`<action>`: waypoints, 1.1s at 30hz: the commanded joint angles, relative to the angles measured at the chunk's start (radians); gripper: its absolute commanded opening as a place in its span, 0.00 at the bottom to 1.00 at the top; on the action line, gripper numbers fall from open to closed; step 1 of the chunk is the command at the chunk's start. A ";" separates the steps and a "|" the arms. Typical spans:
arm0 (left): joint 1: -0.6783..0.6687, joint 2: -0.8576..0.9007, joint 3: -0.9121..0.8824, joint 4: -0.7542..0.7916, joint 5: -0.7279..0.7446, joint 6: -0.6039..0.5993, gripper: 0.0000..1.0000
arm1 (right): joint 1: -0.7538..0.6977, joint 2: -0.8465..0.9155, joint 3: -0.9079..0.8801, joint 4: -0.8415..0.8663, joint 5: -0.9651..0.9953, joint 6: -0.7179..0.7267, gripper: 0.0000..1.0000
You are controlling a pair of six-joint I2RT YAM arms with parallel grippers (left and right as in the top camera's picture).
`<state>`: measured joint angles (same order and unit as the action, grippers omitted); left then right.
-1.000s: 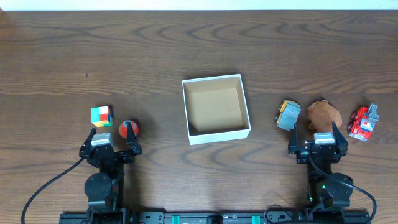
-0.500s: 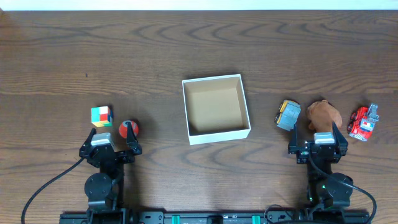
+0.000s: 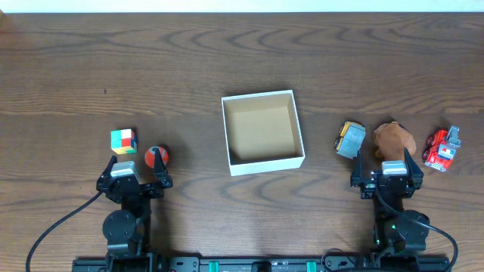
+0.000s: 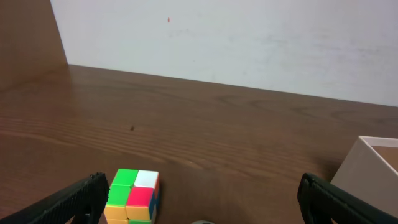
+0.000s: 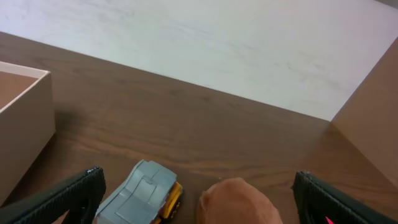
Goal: Pack container
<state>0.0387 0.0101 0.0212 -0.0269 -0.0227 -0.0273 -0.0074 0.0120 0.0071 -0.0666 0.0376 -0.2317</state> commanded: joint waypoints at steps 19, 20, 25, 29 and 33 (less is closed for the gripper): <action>0.004 -0.005 -0.017 -0.044 -0.008 0.004 0.98 | -0.006 -0.002 -0.002 -0.001 0.014 -0.011 0.99; 0.004 -0.005 -0.017 -0.043 -0.008 0.004 0.98 | -0.006 -0.002 -0.002 -0.002 0.014 -0.011 0.99; 0.004 -0.005 -0.017 -0.043 -0.008 0.004 0.98 | -0.006 -0.002 -0.002 -0.002 0.013 -0.010 0.99; 0.004 -0.005 -0.017 -0.043 -0.008 0.004 0.98 | -0.006 -0.001 -0.002 -0.005 -0.005 0.081 0.99; 0.004 -0.005 -0.017 -0.043 -0.009 0.005 0.98 | -0.006 0.015 -0.002 -0.006 -0.005 0.203 0.99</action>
<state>0.0387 0.0101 0.0216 -0.0269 -0.0227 -0.0273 -0.0074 0.0139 0.0071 -0.0673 0.0334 -0.1486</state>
